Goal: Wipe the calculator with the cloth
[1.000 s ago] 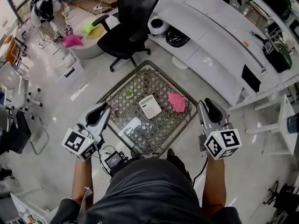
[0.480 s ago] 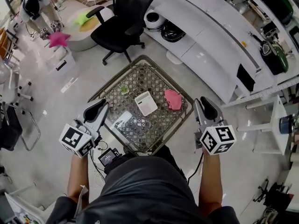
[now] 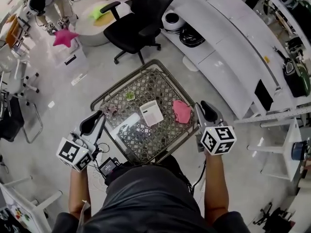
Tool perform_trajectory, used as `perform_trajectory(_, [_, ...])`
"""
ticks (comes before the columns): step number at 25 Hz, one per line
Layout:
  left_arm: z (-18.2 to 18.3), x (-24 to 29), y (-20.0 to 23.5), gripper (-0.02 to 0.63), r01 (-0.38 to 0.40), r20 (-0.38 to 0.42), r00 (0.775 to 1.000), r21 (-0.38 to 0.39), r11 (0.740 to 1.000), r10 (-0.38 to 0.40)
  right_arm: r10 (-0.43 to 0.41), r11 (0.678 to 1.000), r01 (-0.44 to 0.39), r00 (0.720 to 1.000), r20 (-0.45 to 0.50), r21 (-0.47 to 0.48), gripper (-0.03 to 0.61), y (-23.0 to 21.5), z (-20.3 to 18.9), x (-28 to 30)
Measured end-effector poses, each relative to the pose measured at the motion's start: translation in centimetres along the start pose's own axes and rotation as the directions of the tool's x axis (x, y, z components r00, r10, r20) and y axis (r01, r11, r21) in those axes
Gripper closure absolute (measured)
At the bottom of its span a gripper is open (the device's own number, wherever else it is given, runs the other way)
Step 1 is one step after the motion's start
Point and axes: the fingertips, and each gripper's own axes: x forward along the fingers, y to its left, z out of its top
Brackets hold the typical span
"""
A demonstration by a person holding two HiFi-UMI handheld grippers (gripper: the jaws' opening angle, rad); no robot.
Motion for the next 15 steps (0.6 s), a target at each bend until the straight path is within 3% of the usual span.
perform_trajectory(4, [-0.9,1.0,0.0,0.552,-0.044,-0.039,0.998,-0.029,0.999,0.043,0.016,1.0,-0.016,0.999,-0.043,0.016,0.495,-2.0,-1.5,2.5])
perform_trajectory(15, [-4.3,3.7,0.3,0.552,-0.053,-0.128,0.991,-0.037,0.998,0.048,0.027,0.997,-0.013,0.984,-0.174,0.082,0.491,-6.5,-8.6,8.4])
